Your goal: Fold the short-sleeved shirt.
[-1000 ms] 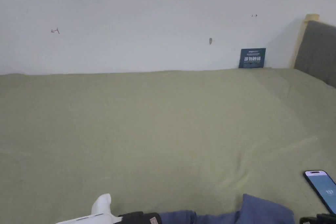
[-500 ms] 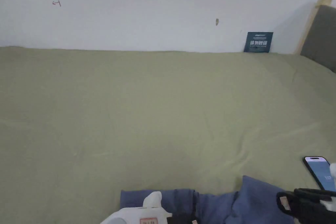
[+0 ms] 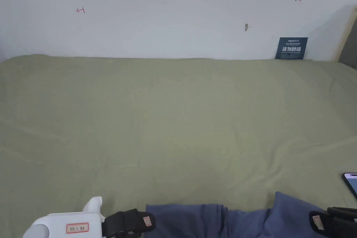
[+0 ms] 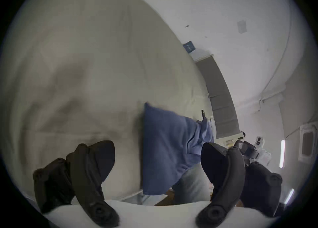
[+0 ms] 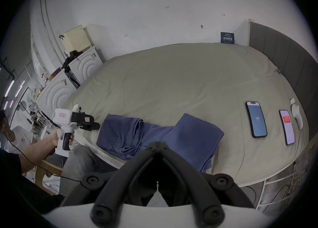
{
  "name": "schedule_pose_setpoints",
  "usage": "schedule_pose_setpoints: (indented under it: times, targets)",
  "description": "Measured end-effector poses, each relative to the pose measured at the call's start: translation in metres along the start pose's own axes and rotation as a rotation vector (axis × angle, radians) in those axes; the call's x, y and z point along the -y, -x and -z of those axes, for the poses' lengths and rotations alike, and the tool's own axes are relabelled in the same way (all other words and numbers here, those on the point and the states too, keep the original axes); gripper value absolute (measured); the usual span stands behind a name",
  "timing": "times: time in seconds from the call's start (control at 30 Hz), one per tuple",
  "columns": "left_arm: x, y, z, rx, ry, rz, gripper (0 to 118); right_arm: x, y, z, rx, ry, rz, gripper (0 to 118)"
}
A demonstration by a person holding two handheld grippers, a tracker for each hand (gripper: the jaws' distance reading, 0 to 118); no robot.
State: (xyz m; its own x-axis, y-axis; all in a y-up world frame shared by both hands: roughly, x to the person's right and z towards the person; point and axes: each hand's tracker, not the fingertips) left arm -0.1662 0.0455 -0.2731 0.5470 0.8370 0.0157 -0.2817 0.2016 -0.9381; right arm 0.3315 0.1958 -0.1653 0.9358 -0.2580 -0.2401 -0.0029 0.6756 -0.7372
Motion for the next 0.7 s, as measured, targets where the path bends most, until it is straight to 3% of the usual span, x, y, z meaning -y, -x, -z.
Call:
schedule_pose_setpoints:
  times: [0.1,0.13,0.17,0.2,0.23,0.27,0.33,0.5,0.7]
  targets:
    - [0.0,-0.007,0.024,0.129,0.005,-0.052,104,0.0,0.001,-0.001,0.0,-0.007,0.002,0]
    - [-0.005,0.004,0.035,0.133,0.029,-0.086,101,0.0,0.001,-0.001,-0.005,-0.008,0.006,0]
    - [-0.005,0.002,0.044,0.137,0.028,-0.084,89,0.0,0.002,-0.001,-0.005,-0.009,0.008,0]
    - [-0.005,-0.004,0.052,0.108,0.021,-0.069,65,0.0,0.002,-0.001,-0.003,-0.009,0.008,0]
    - [-0.004,-0.009,0.059,-0.001,0.021,-0.037,10,0.0,0.005,-0.001,0.004,-0.009,0.009,0]
    - [0.004,-0.019,0.064,-0.117,0.022,-0.002,10,0.0,0.006,-0.002,0.006,-0.009,0.009,0]
    - [0.002,-0.014,0.055,-0.009,-0.016,-0.05,10,0.001,0.005,-0.002,0.007,-0.009,0.016,0]
    - [-0.03,0.007,-0.022,-0.054,-0.104,-0.052,10,-0.005,0.005,-0.002,0.033,0.003,0.004,0]
    - [-0.058,0.0,-0.156,-0.31,-0.19,0.057,10,-0.018,0.012,0.008,0.019,0.003,-0.015,0]
